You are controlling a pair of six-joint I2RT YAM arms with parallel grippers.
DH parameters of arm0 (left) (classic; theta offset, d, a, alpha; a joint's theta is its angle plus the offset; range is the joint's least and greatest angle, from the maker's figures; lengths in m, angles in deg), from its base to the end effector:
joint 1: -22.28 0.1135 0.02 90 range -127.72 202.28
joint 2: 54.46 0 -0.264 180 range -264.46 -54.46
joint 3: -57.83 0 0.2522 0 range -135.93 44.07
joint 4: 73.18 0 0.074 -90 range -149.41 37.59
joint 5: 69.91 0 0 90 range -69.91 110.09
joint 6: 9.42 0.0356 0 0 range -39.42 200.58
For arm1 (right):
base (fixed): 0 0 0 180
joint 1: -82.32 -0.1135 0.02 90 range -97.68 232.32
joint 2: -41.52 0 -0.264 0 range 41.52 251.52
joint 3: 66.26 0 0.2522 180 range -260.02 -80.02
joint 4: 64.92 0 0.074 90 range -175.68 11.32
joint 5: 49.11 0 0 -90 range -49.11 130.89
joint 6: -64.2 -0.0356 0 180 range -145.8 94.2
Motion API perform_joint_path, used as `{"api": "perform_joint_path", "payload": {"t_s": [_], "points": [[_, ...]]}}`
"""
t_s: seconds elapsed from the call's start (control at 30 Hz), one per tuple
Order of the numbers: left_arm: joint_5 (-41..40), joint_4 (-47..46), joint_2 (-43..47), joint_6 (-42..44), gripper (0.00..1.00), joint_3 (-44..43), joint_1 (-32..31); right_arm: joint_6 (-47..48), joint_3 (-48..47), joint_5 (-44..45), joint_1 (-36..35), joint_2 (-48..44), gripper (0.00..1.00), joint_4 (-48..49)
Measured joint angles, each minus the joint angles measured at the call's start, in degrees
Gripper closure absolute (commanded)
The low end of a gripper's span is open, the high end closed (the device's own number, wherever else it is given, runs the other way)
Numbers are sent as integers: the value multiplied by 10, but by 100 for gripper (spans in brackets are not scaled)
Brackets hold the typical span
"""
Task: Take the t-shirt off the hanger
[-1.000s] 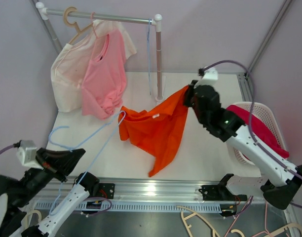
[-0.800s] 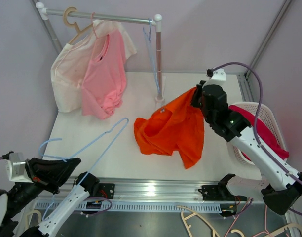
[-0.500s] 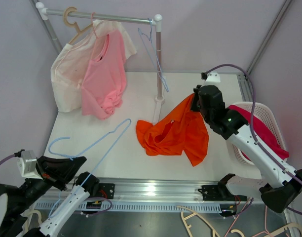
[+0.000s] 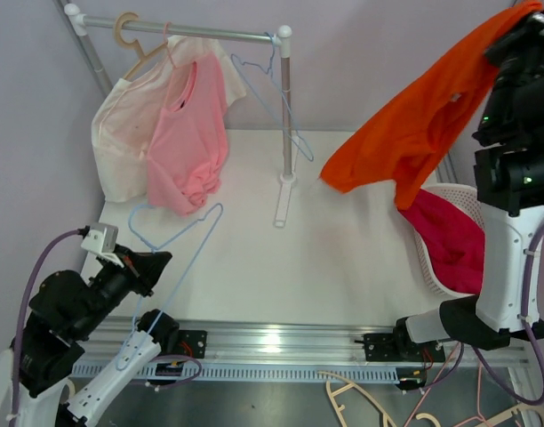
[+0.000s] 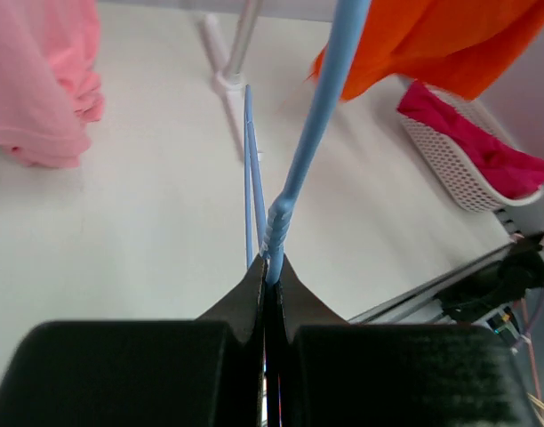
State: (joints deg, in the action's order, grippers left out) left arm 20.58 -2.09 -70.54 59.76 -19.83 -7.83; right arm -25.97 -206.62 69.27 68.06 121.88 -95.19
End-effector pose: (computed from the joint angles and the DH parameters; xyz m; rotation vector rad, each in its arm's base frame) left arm -0.0050 0.0025 0.3903 0.1508 1.7764 -0.6557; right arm 0.1916 0.0312 0.6444 0.3178 1.0733 -0.0354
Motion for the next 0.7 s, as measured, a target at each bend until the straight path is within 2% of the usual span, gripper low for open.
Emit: {"api": "perform_joint_path", "payload": {"t_s": [0.1,0.17,0.23,0.33,0.43,0.57,0.6,0.63,0.67,0.7], "points": [[-46,7,-28,-12,100,0,0,25,-80,56,30,18,100,5],[-66,6,-47,-17,99,-1,0,40,-80,97,34,2,100,12],[-73,0,-68,-22,99,-1,0,50,-13,131,39,-43,100,17],[-73,-28,-108,-27,99,-1,0,27,117,155,87,-118,100,3],[-63,-58,-154,-30,99,-1,0,-46,235,107,201,-171,100,-46],[-48,-86,-216,-32,100,-15,0,-158,384,-21,389,-193,100,-94],[-45,-92,-233,-32,99,-24,0,-183,415,-50,426,-190,96,-103],[-43,-97,-245,-32,99,-33,2,-205,441,-75,451,-182,71,-112],[-43,-103,-257,-32,99,-42,3,-231,466,-99,473,-171,2,-125],[-41,-106,-273,-32,99,-55,6,-250,481,-120,485,-161,0,-138]]}}
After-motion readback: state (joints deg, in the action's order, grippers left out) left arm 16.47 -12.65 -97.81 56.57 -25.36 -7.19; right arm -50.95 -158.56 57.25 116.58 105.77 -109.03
